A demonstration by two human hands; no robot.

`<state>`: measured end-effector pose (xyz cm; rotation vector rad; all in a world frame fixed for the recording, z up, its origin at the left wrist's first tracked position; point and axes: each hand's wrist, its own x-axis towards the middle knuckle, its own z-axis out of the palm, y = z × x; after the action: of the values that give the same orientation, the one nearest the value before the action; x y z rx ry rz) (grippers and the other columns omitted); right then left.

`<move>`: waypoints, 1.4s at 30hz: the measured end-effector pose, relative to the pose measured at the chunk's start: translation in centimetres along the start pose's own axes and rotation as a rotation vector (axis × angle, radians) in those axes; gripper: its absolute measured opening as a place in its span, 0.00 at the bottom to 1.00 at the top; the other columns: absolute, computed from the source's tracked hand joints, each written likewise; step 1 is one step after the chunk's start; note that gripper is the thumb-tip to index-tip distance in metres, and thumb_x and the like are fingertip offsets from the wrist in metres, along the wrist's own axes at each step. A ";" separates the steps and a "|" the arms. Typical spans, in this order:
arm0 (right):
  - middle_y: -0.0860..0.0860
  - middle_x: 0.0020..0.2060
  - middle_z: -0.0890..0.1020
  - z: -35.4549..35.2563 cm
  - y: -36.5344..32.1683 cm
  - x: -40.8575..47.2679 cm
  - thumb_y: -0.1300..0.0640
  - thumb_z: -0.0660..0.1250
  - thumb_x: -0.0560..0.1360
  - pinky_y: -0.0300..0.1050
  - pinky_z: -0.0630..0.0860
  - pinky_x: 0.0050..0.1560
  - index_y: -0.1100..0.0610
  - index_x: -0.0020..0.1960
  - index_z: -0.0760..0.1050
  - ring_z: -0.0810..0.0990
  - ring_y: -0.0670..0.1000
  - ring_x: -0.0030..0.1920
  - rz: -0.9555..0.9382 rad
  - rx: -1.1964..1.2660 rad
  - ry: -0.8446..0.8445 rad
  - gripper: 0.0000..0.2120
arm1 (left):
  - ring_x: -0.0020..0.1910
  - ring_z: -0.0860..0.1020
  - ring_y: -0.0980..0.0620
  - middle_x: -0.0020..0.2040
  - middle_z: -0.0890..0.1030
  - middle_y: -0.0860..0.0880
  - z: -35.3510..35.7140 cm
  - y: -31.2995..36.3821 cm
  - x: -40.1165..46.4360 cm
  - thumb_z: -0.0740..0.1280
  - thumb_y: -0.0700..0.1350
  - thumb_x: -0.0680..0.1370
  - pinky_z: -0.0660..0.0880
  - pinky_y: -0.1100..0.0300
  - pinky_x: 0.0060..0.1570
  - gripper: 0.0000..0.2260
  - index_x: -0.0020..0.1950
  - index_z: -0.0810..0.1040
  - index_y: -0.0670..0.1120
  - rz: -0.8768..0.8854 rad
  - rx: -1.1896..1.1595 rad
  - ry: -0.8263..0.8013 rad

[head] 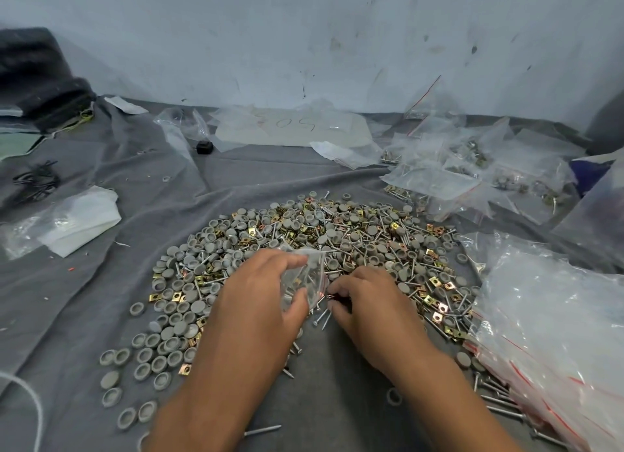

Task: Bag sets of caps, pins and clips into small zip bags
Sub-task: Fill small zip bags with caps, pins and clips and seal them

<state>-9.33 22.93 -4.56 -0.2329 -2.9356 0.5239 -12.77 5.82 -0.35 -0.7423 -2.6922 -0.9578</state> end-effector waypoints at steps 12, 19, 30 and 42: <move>0.41 0.43 0.85 -2.4 -1.3 -0.8 0.57 0.68 0.81 0.41 0.78 0.45 0.48 0.52 0.82 0.83 0.45 0.47 -0.159 0.781 0.199 0.06 | 0.44 0.70 0.71 0.49 0.75 0.65 0.0 0.1 0.0 0.70 0.56 0.74 0.65 0.75 0.44 0.13 0.58 0.80 0.58 0.018 -0.045 0.002; 0.37 0.44 0.84 -2.6 -1.7 -1.0 0.58 0.71 0.78 0.29 0.75 0.45 0.46 0.52 0.80 0.84 0.42 0.46 -0.232 0.796 0.264 0.07 | 0.42 0.73 0.70 0.46 0.78 0.65 -0.4 0.4 0.1 0.66 0.61 0.73 0.67 0.71 0.43 0.11 0.52 0.82 0.59 0.029 -0.087 0.038; 0.39 0.44 0.83 -2.8 -1.8 -1.4 0.53 0.70 0.77 0.30 0.72 0.47 0.50 0.52 0.83 0.82 0.44 0.48 -0.222 0.702 0.368 0.05 | 0.42 0.76 0.63 0.42 0.78 0.65 -0.7 0.8 -0.1 0.66 0.59 0.75 0.74 0.57 0.45 0.07 0.46 0.80 0.58 0.023 -0.106 0.065; 0.38 0.48 0.81 -3.1 -1.7 -1.4 0.52 0.69 0.77 0.28 0.70 0.48 0.50 0.56 0.82 0.80 0.41 0.49 -0.307 0.568 0.349 0.09 | 0.42 0.74 0.60 0.38 0.76 0.59 -0.7 1.1 -0.1 0.58 0.60 0.75 0.72 0.53 0.44 0.11 0.40 0.72 0.56 0.020 -0.132 0.006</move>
<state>-7.63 22.15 -1.28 0.1752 -2.3101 1.0968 -12.10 6.08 0.74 -0.7879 -2.6310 -1.1392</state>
